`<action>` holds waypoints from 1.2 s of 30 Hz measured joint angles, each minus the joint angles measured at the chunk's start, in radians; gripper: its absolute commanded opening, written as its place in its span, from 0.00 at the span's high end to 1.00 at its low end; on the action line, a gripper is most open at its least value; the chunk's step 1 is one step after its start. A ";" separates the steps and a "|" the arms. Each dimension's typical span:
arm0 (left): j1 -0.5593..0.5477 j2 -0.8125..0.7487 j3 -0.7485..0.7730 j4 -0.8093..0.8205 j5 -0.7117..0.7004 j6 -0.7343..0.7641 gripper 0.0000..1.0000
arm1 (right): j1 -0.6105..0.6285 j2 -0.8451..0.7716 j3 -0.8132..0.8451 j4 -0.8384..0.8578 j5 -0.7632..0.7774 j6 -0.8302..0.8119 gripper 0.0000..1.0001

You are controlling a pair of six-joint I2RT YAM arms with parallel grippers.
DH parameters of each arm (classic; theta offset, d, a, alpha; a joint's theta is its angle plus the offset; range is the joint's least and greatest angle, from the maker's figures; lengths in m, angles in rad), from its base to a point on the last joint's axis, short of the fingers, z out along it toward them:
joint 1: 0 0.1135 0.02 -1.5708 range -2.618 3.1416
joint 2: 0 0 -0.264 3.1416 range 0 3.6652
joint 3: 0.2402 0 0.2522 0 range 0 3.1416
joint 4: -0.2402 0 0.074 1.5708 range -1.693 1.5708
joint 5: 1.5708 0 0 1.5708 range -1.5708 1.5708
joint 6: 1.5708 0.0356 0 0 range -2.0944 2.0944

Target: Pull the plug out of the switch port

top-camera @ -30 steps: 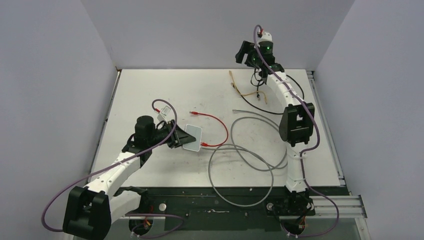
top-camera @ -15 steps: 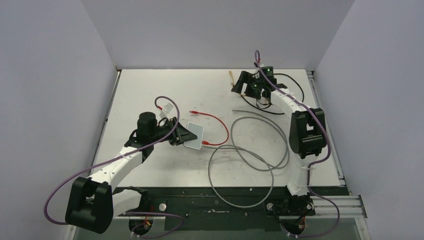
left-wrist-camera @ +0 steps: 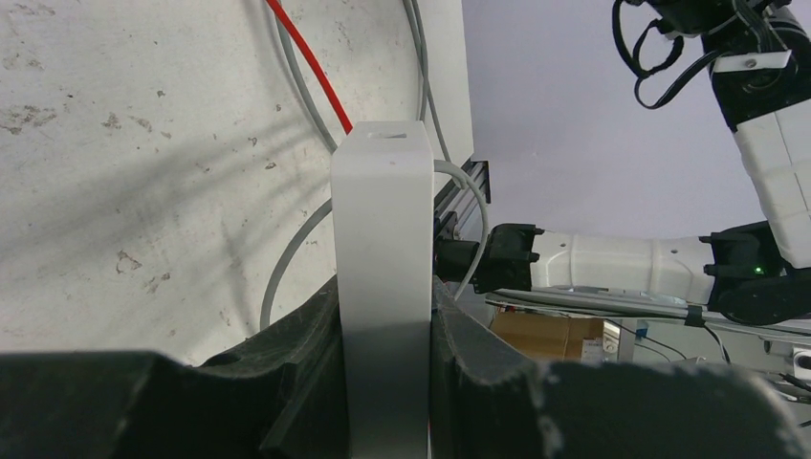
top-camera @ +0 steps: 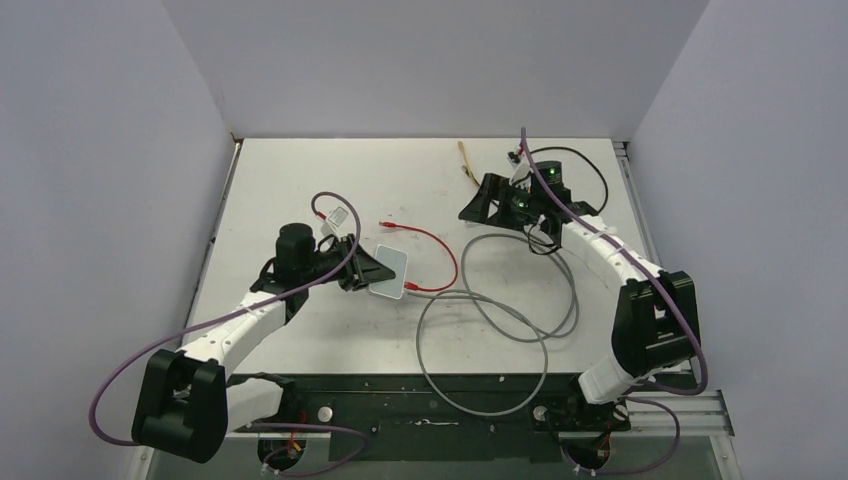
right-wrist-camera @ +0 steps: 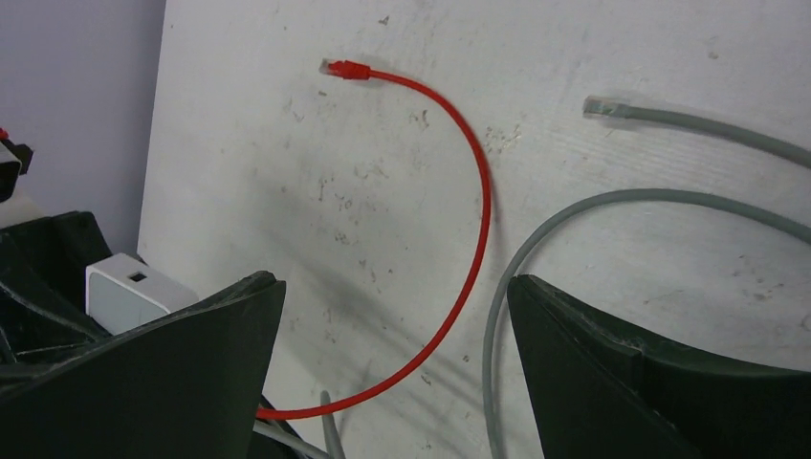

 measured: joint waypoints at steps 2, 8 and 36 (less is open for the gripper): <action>0.000 0.007 0.004 0.003 0.003 0.000 1.00 | 0.016 -0.005 -0.026 0.005 -0.024 0.004 0.10; 0.000 0.014 0.024 0.032 0.009 -0.008 1.00 | 0.061 -0.006 -0.075 0.058 -0.138 0.026 0.10; 0.008 0.042 0.047 0.372 0.098 -0.180 1.00 | 0.210 -0.072 -0.072 0.229 -0.480 0.151 0.02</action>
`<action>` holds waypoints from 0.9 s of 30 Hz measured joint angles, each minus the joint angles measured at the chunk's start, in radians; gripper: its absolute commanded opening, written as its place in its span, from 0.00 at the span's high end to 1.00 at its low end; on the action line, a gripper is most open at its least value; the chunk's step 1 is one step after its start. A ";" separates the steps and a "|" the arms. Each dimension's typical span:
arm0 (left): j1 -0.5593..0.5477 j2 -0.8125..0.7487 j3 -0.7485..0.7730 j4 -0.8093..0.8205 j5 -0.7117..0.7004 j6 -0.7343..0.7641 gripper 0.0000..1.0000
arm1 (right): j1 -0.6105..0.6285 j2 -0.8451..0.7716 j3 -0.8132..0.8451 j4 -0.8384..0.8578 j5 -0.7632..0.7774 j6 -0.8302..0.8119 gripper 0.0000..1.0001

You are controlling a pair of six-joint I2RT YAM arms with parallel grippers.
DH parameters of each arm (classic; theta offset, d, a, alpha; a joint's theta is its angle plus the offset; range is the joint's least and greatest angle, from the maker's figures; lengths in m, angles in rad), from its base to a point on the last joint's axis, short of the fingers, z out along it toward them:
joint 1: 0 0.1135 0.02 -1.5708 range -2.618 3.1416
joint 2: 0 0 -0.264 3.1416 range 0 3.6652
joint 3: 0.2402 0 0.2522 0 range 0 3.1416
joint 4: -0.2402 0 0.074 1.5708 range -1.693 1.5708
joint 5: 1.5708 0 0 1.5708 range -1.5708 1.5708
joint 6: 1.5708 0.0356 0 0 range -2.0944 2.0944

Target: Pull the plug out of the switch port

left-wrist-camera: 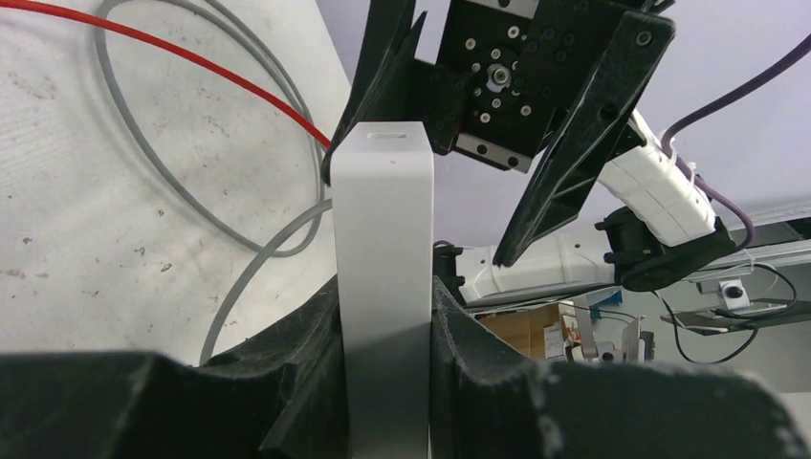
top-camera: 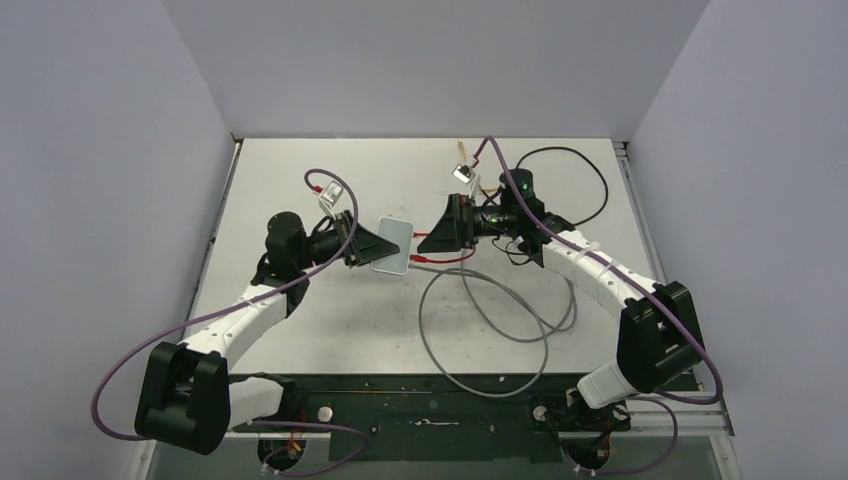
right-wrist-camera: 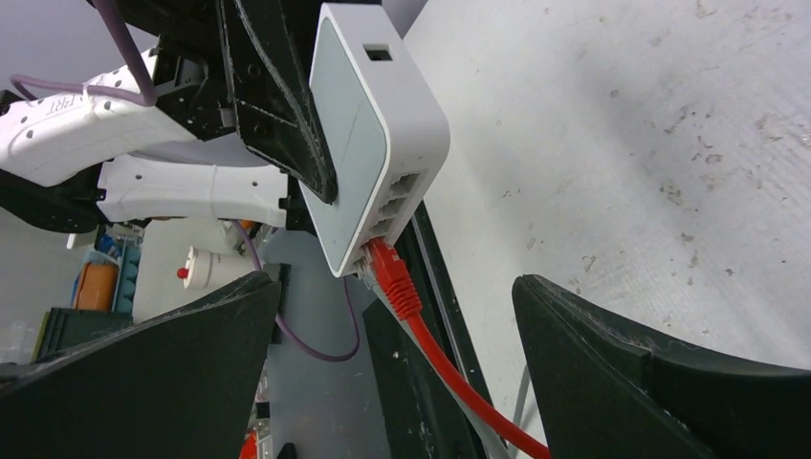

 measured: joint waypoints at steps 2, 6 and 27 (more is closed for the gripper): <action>0.002 -0.001 0.000 0.023 0.001 -0.013 1.00 | 0.008 0.000 0.000 0.000 -0.009 0.005 0.02; 0.002 -0.005 0.000 0.058 0.008 -0.035 1.00 | 0.019 -0.002 0.000 0.003 -0.023 0.024 0.03; 0.004 -0.017 0.000 0.074 0.018 -0.055 1.00 | 0.063 -0.019 -0.015 0.109 -0.051 0.100 0.32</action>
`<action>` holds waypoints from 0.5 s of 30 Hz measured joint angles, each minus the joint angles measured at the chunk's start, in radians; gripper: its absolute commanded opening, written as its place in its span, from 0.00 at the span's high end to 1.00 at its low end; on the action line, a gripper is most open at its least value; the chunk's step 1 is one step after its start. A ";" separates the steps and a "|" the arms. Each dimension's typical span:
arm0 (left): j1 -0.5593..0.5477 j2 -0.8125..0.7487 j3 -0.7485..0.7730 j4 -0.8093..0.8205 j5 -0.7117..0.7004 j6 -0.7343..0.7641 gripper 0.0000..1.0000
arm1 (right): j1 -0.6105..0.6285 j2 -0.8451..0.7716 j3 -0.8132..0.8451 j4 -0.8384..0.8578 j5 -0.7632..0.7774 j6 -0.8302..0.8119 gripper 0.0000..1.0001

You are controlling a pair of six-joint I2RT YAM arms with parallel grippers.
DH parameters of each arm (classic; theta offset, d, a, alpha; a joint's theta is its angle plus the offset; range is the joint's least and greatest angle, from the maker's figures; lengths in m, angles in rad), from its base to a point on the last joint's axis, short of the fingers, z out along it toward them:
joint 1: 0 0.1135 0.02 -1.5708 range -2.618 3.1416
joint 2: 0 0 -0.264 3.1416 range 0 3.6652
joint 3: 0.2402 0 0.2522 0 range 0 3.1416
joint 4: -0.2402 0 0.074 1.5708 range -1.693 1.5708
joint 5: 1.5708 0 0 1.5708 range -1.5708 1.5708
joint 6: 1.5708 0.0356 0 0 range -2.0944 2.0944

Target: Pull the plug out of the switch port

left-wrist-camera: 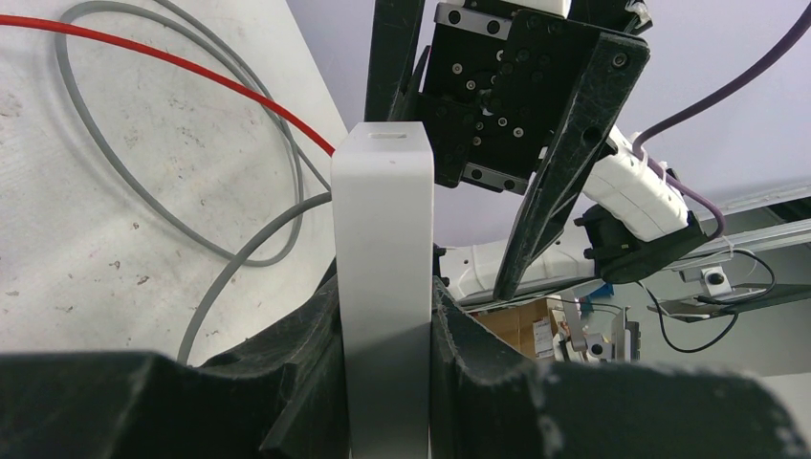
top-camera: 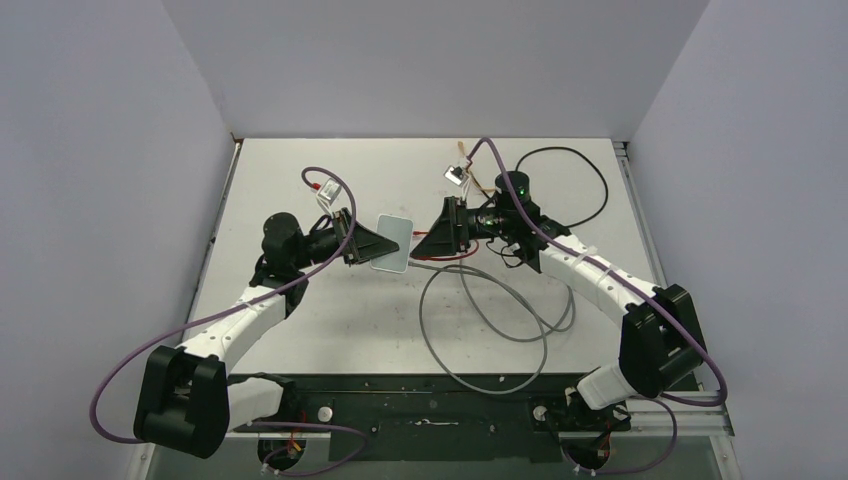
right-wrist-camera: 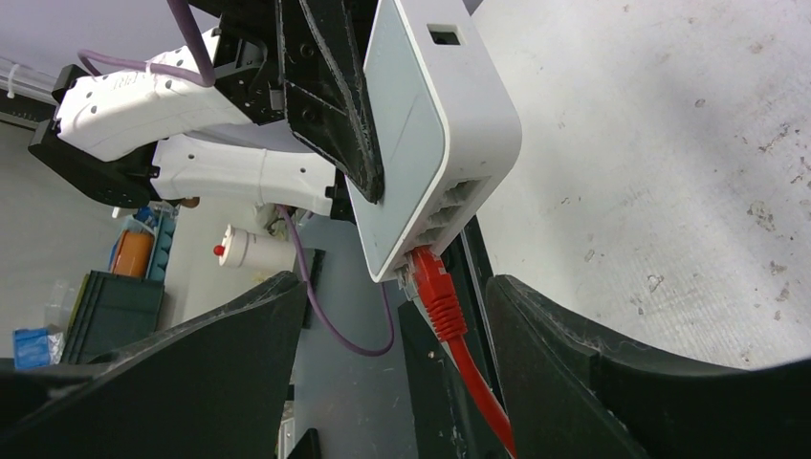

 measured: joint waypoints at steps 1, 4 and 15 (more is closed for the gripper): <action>0.000 0.000 0.000 0.000 0.000 0.000 1.00 | 0.000 0.000 -0.002 0.000 0.000 0.000 0.34; 0.000 0.000 0.000 0.000 0.000 0.000 1.00 | 0.002 0.000 -0.007 0.004 -0.001 0.000 0.39; 0.000 0.000 0.002 0.001 0.003 -0.004 1.00 | 0.008 0.012 -0.012 0.008 -0.007 0.004 0.61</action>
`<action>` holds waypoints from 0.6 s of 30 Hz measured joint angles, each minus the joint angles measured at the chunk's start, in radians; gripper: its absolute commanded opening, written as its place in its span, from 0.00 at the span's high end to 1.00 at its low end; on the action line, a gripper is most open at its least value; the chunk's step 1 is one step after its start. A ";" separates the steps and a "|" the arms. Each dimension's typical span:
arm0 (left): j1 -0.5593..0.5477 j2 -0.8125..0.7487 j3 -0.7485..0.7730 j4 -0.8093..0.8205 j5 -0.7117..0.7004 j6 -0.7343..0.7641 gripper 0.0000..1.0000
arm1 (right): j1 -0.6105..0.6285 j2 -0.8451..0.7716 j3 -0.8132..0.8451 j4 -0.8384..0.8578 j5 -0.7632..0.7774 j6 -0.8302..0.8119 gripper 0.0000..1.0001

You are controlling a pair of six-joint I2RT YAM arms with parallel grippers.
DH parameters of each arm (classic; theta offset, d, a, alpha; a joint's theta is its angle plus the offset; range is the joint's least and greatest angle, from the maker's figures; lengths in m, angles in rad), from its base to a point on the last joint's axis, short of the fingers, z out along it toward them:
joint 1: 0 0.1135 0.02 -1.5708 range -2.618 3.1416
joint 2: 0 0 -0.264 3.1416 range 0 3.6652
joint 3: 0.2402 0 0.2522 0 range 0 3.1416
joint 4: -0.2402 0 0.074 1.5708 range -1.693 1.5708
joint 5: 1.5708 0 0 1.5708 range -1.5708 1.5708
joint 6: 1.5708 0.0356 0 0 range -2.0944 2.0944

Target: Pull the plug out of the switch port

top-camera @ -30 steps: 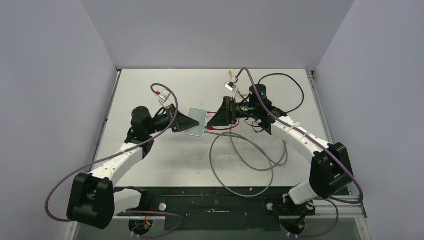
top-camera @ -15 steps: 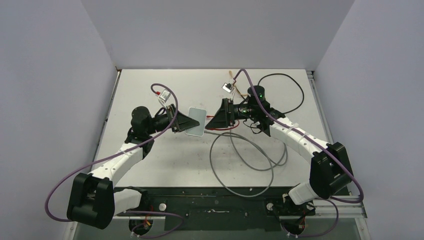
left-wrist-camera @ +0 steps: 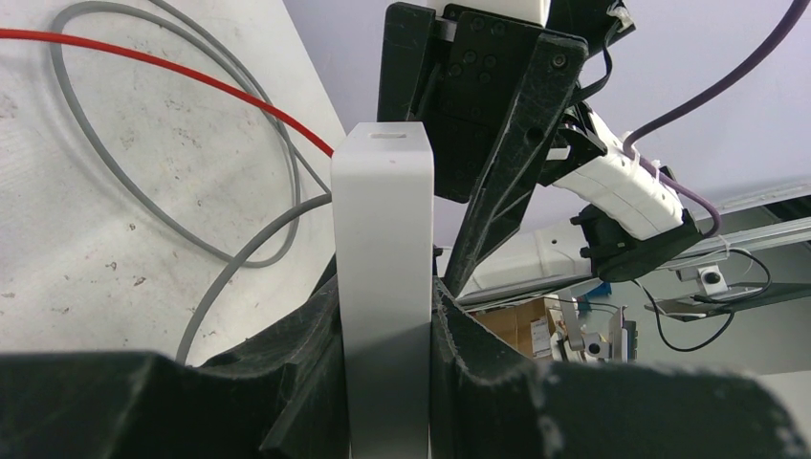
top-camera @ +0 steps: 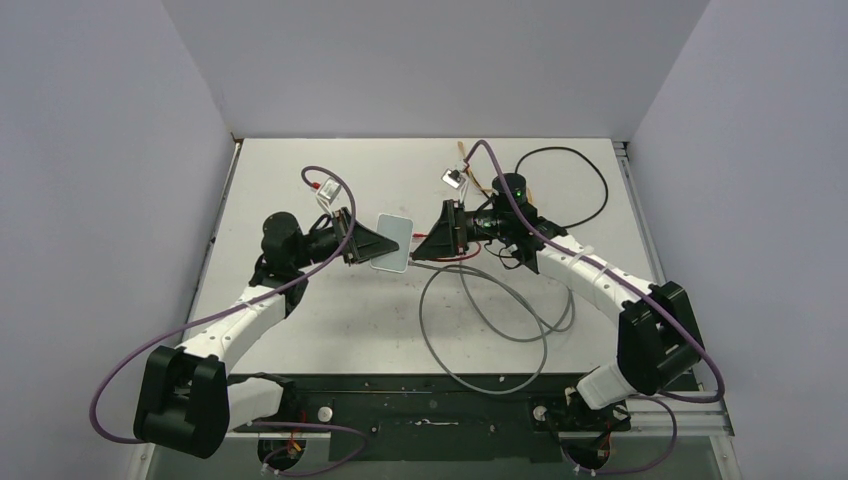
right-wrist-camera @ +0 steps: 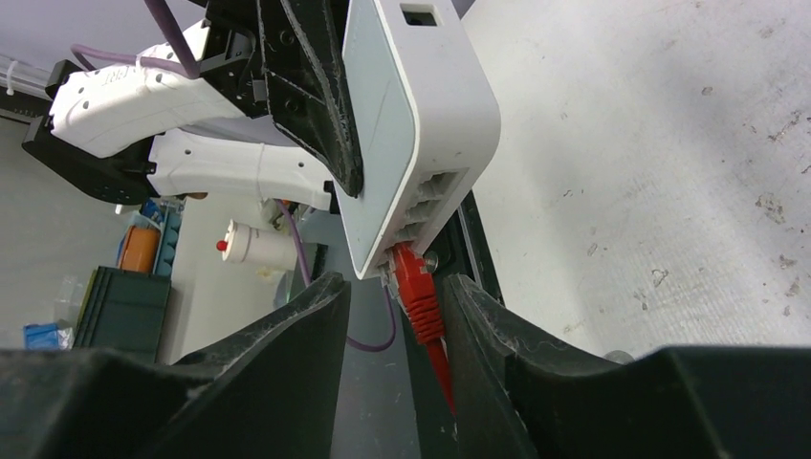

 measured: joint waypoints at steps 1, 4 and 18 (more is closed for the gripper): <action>0.000 0.000 0.002 0.000 0.000 0.000 1.00 | 0.000 0.002 0.000 0.002 0.000 0.000 0.61; 0.000 0.000 0.006 0.000 -0.001 0.000 1.00 | 0.001 0.014 0.000 0.008 -0.001 0.002 0.58; 0.000 0.000 0.008 -0.001 0.000 0.000 1.00 | 0.015 0.041 0.000 0.036 -0.001 0.010 0.47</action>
